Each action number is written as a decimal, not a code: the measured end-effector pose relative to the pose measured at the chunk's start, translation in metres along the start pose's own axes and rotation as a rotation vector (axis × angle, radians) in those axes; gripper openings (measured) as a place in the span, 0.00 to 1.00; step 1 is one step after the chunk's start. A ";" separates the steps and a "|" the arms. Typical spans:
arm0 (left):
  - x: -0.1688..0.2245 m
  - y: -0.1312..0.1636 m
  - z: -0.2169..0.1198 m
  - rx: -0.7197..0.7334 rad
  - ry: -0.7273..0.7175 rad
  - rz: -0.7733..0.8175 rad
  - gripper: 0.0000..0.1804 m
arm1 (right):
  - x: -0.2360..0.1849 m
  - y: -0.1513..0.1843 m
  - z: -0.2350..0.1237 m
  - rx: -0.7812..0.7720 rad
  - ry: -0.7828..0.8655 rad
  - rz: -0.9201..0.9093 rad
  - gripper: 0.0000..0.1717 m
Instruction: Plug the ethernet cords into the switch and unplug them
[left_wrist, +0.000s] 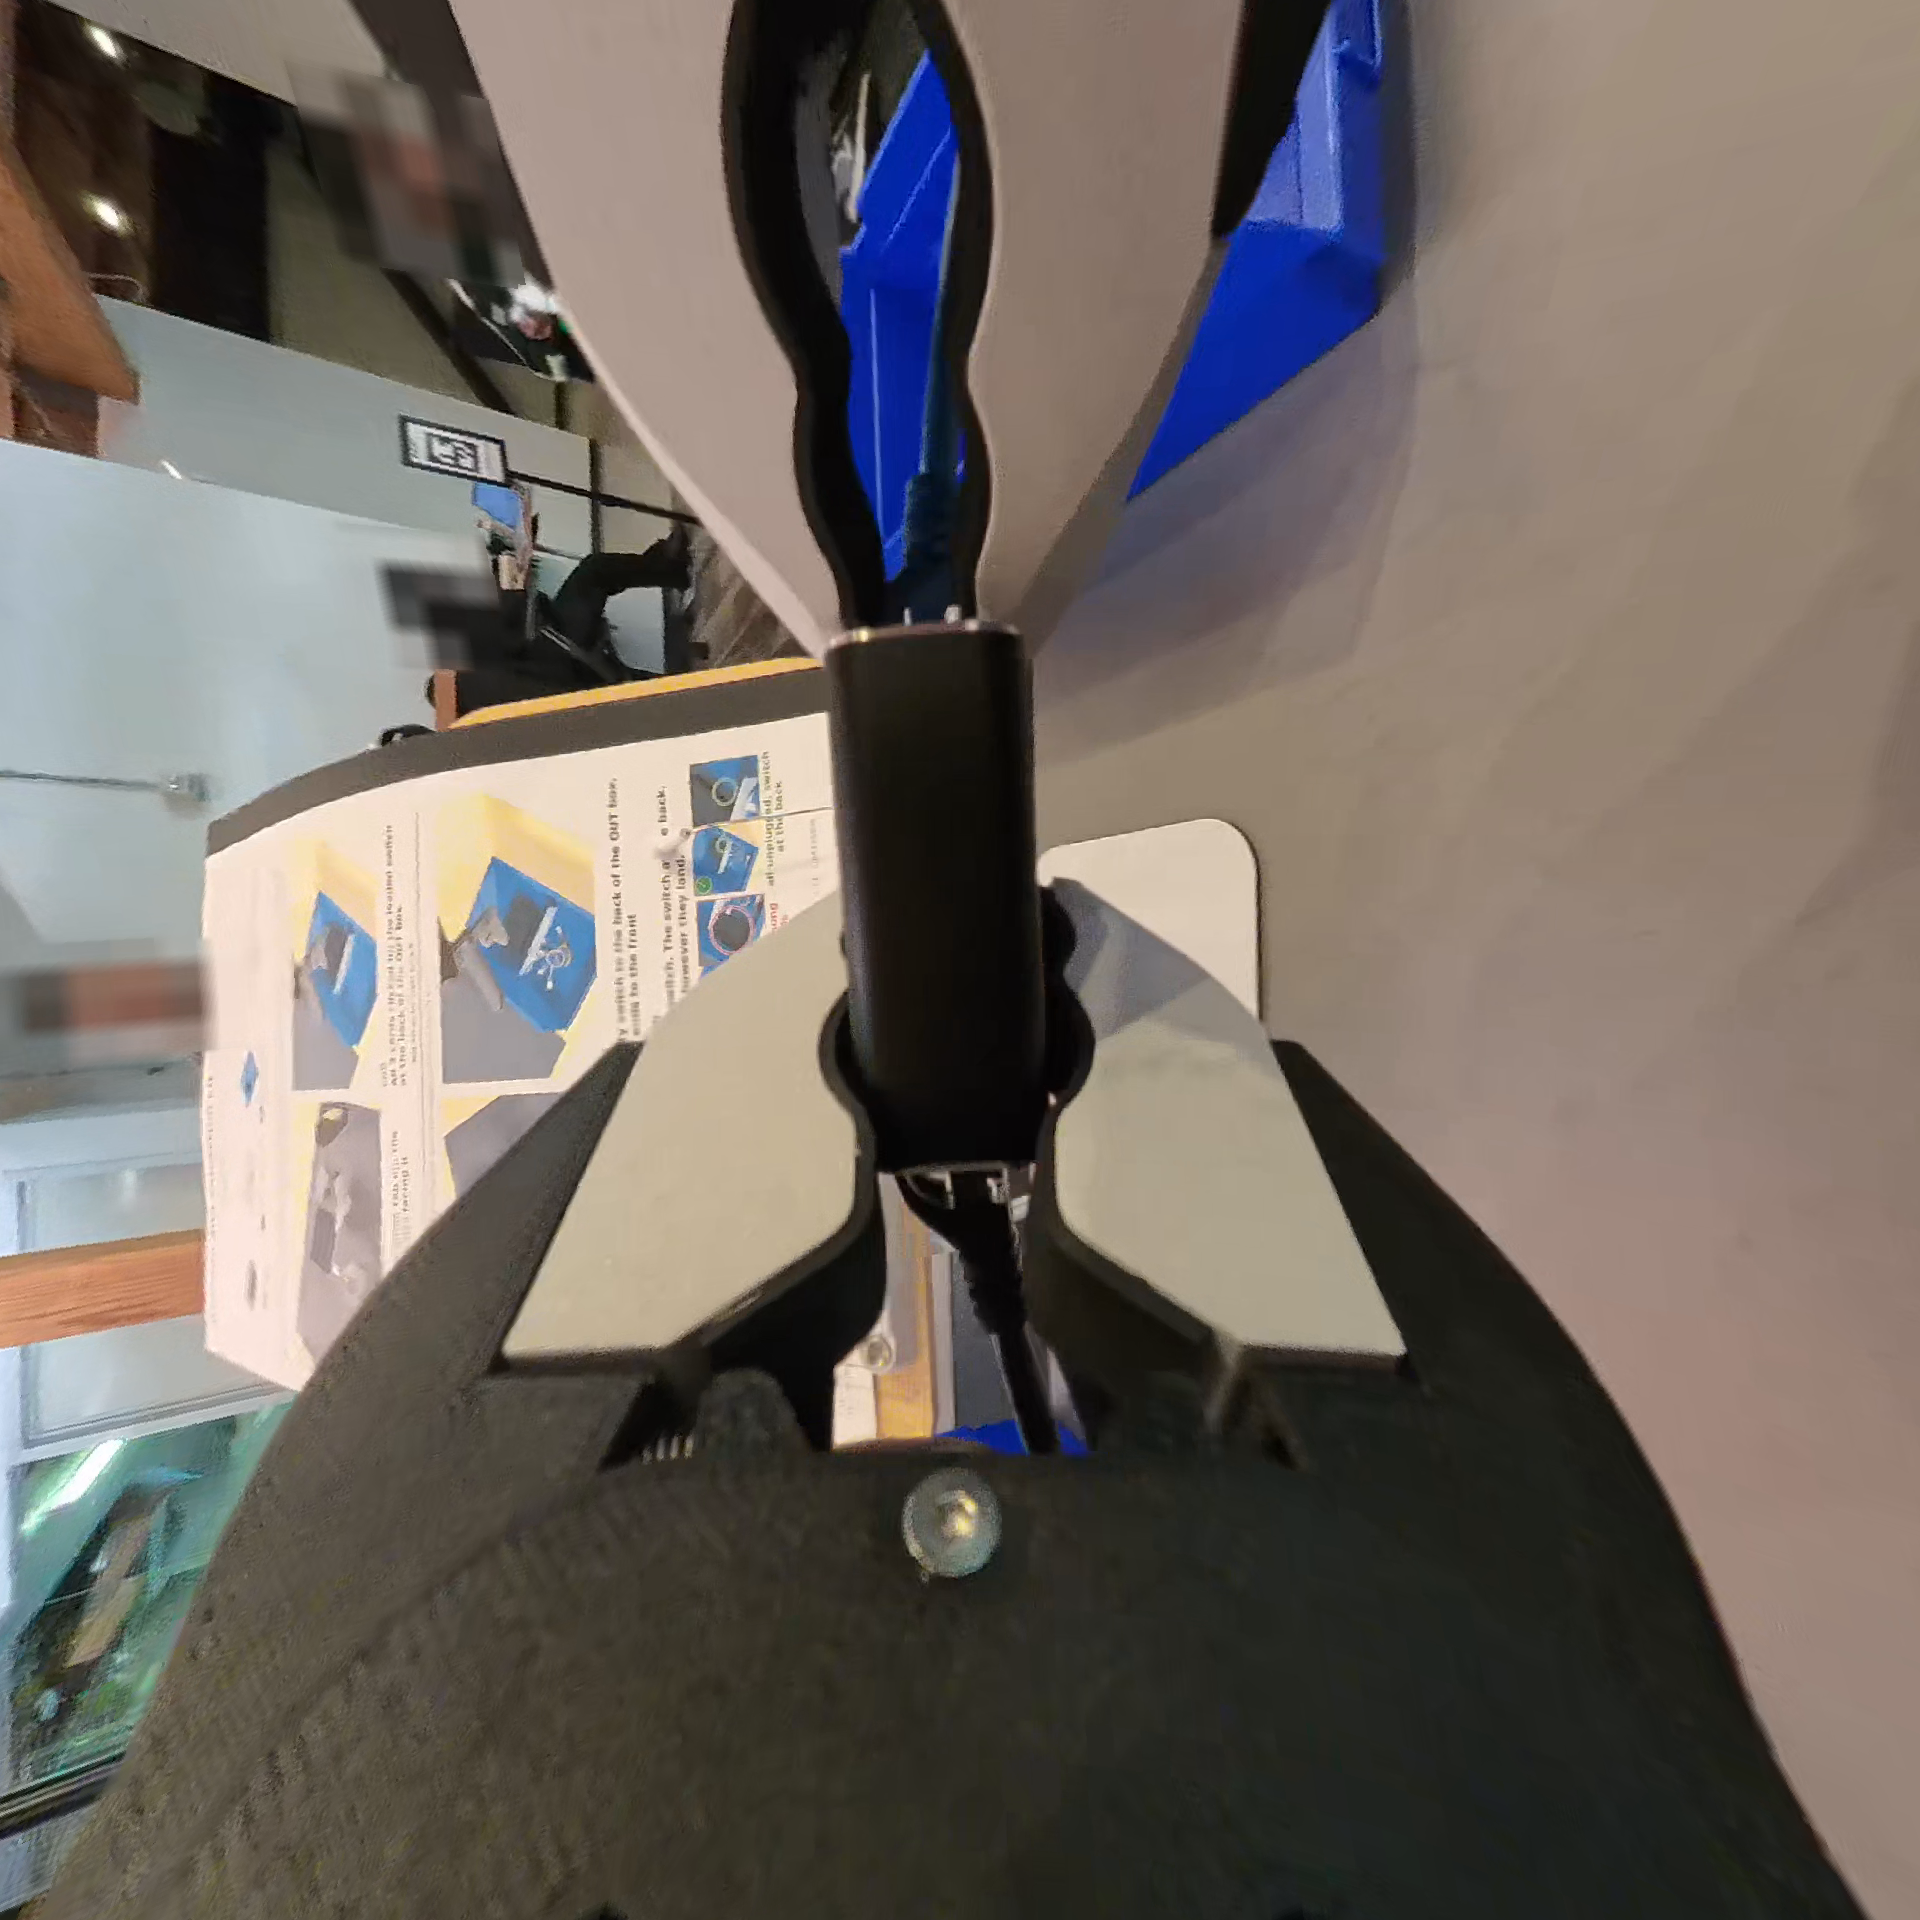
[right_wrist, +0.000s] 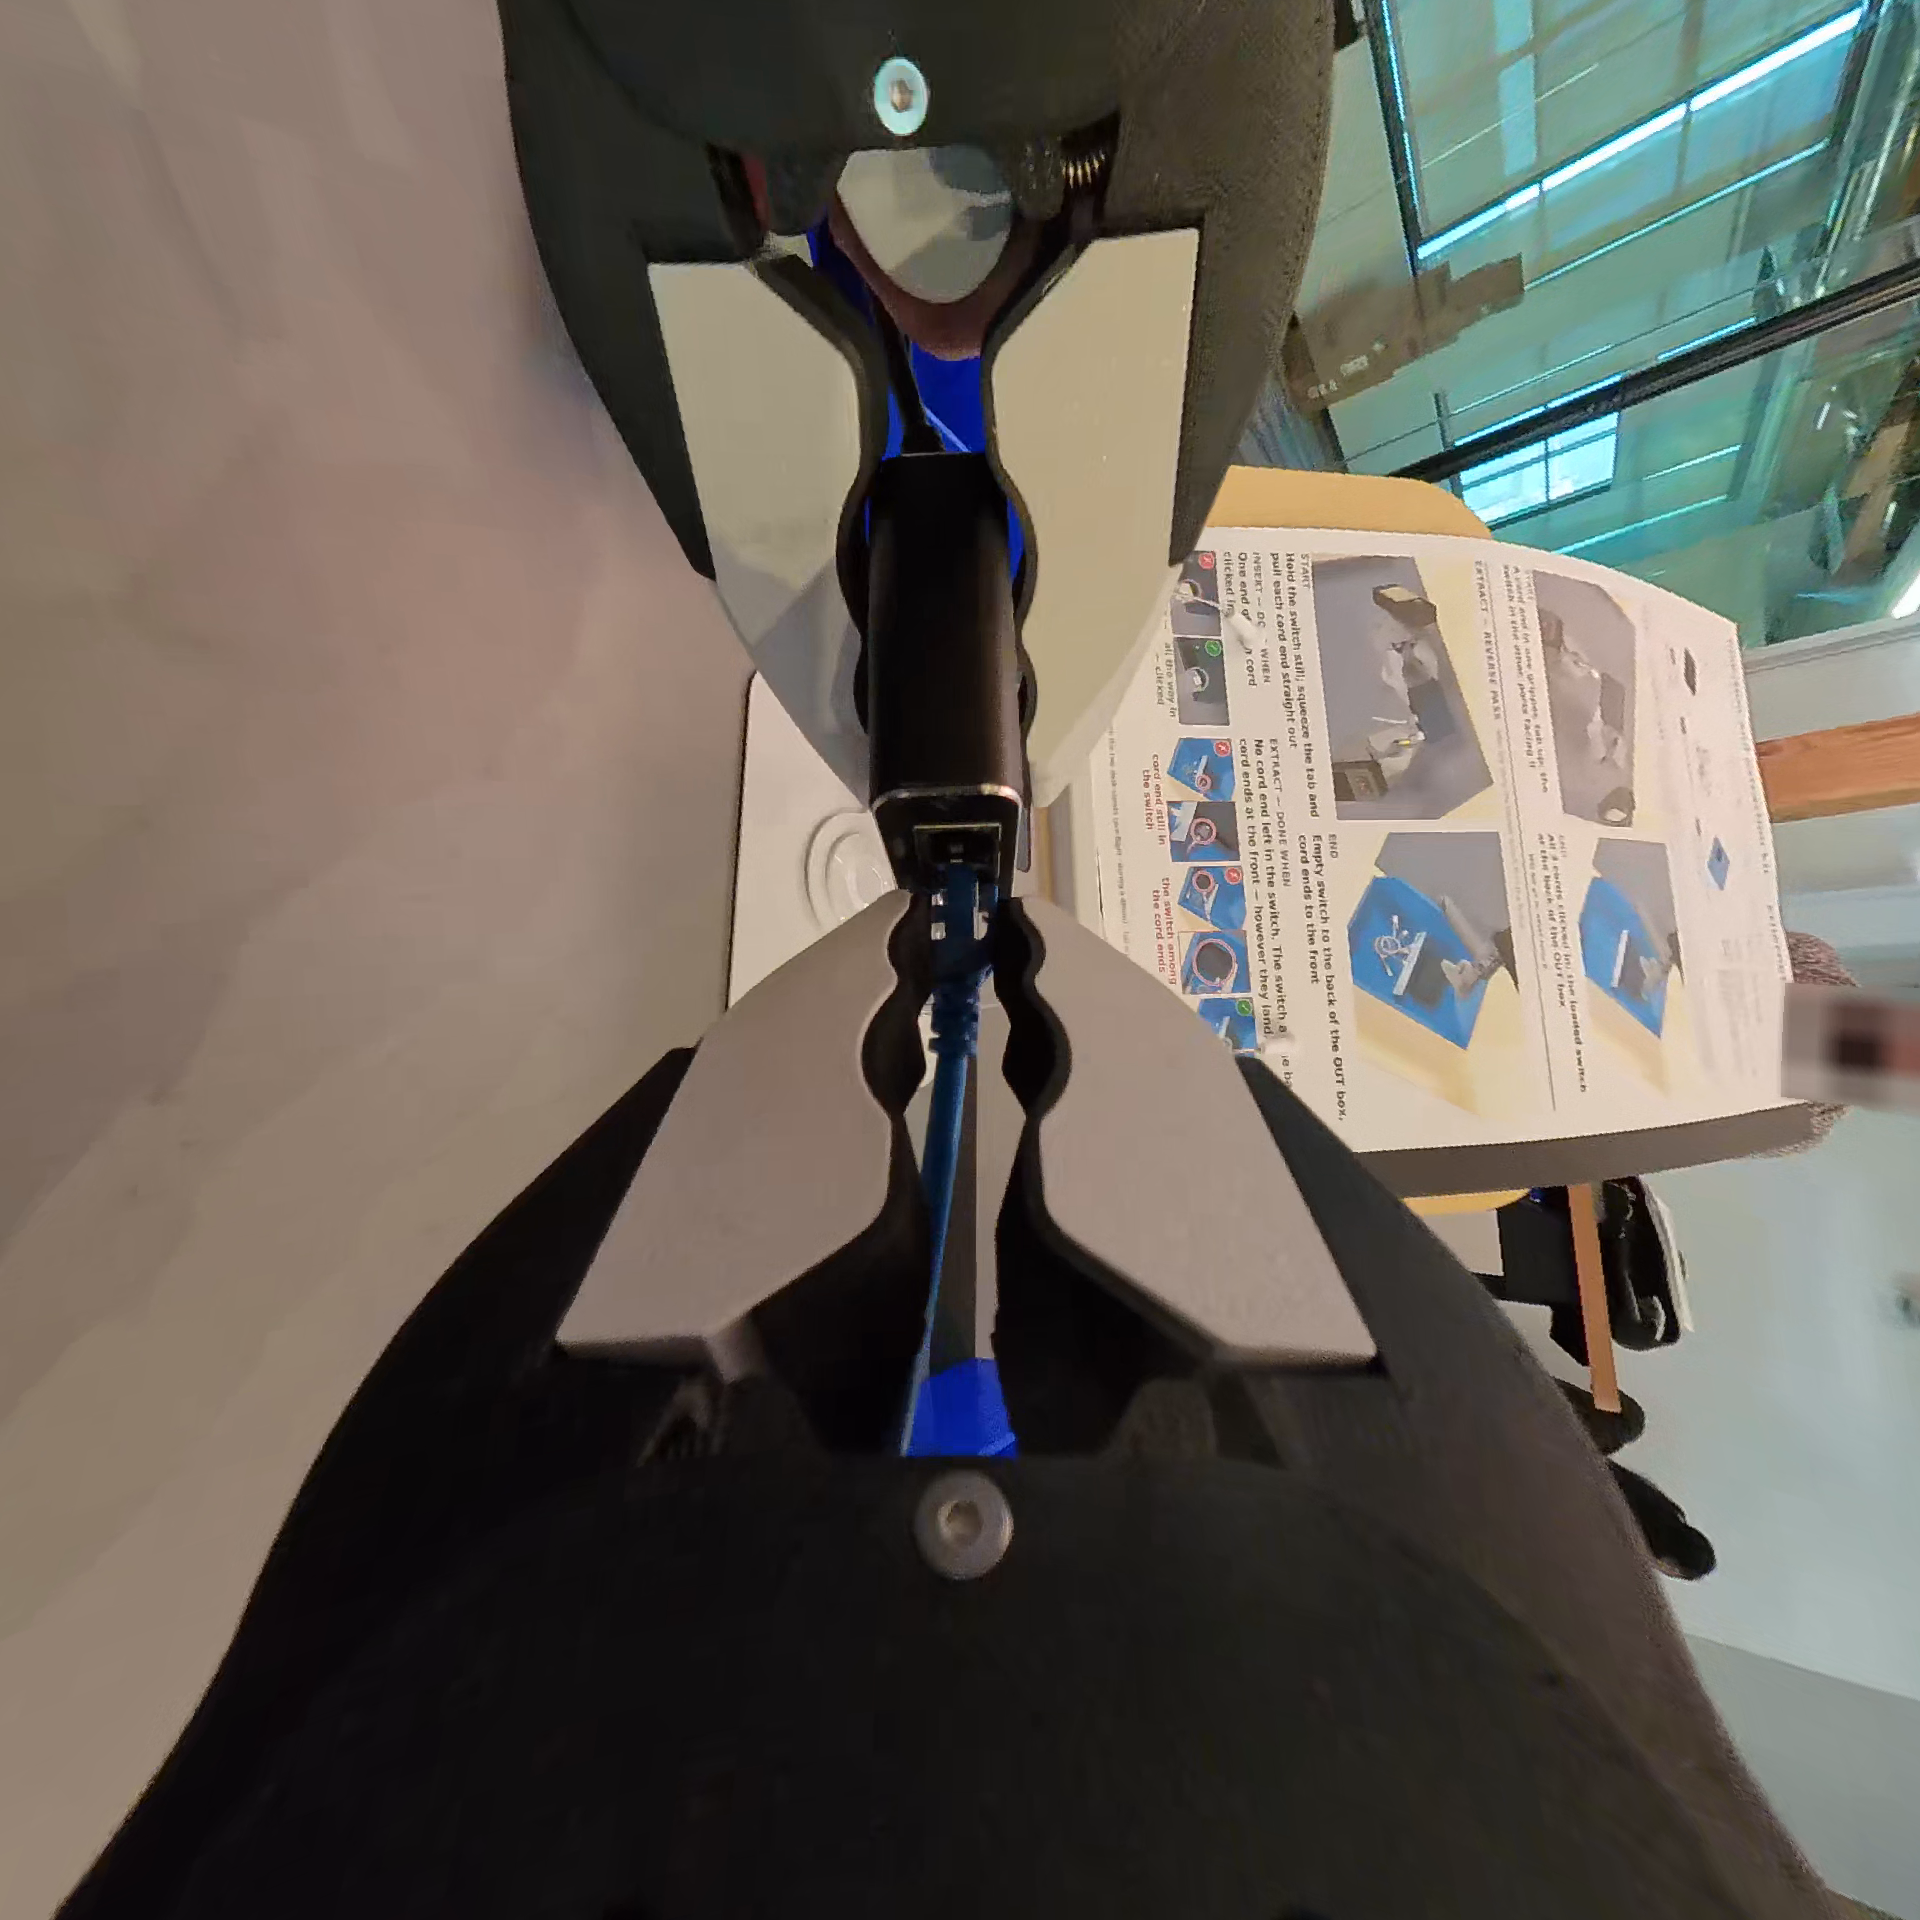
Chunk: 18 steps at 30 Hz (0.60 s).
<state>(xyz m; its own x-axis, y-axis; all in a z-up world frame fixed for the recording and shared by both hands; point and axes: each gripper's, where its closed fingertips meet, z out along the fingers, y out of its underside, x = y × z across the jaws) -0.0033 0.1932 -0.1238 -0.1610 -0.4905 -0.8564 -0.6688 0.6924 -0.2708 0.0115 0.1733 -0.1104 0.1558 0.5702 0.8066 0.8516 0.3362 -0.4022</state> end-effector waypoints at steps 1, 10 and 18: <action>0.000 0.001 0.000 -0.009 -0.006 0.007 0.15 | 0.000 0.000 0.001 -0.003 0.006 -0.004 0.07; 0.002 0.006 -0.001 -0.056 0.008 -0.018 0.15 | -0.007 0.003 0.010 -0.042 0.019 -0.087 0.17; 0.002 0.003 -0.003 -0.078 0.015 0.014 0.15 | -0.005 0.004 0.007 -0.082 0.048 -0.119 0.10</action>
<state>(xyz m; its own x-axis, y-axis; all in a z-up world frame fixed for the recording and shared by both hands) -0.0080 0.1930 -0.1250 -0.1808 -0.4895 -0.8531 -0.7208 0.6561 -0.2236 0.0111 0.1769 -0.1190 0.0731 0.4930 0.8669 0.9031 0.3360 -0.2672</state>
